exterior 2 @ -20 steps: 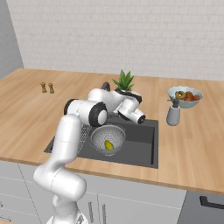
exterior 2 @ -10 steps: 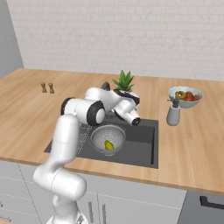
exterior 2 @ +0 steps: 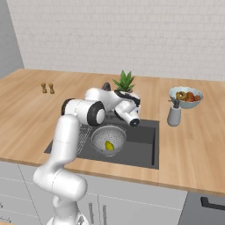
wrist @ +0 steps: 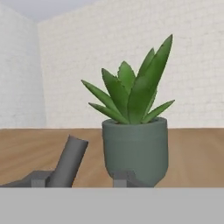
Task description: Put the colander in the sink, put the pear in the colander, and turn on the sink faucet and pour water over the colander.
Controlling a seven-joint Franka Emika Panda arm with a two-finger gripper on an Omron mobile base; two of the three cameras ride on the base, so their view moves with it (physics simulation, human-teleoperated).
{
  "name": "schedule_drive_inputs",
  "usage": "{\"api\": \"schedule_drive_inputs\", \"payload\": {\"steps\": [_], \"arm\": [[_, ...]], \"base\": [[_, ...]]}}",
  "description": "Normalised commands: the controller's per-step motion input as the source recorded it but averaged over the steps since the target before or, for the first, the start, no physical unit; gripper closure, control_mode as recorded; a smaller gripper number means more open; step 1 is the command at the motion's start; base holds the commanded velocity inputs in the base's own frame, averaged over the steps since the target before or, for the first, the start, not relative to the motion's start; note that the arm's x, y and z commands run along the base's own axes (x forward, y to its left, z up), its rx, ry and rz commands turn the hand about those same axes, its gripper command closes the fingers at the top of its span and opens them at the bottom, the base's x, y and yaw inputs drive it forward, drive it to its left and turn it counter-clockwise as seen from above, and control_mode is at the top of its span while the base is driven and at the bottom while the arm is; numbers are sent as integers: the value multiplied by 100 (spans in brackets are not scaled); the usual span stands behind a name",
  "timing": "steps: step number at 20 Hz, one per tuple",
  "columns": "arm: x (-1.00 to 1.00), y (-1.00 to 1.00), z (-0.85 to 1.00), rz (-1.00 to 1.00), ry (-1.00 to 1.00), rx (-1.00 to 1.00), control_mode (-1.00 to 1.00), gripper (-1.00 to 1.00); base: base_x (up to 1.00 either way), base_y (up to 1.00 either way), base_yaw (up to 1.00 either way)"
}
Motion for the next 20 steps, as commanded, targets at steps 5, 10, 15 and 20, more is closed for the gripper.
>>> {"api": "schedule_drive_inputs", "payload": {"steps": [5, 10, 15, 20], "arm": [[2, -100, -34, 0, 8, 4, -100, 100], [0, -100, -46, 0, 9, 2, -100, 100], [-20, -87, 46, 0, -9, 17, -100, 100], [-41, -65, 100, 0, -28, 28, -100, 100]], "base": [[0, 0, 0], [0, 0, 0], [0, 0, 0], [0, 0, 0]]}}
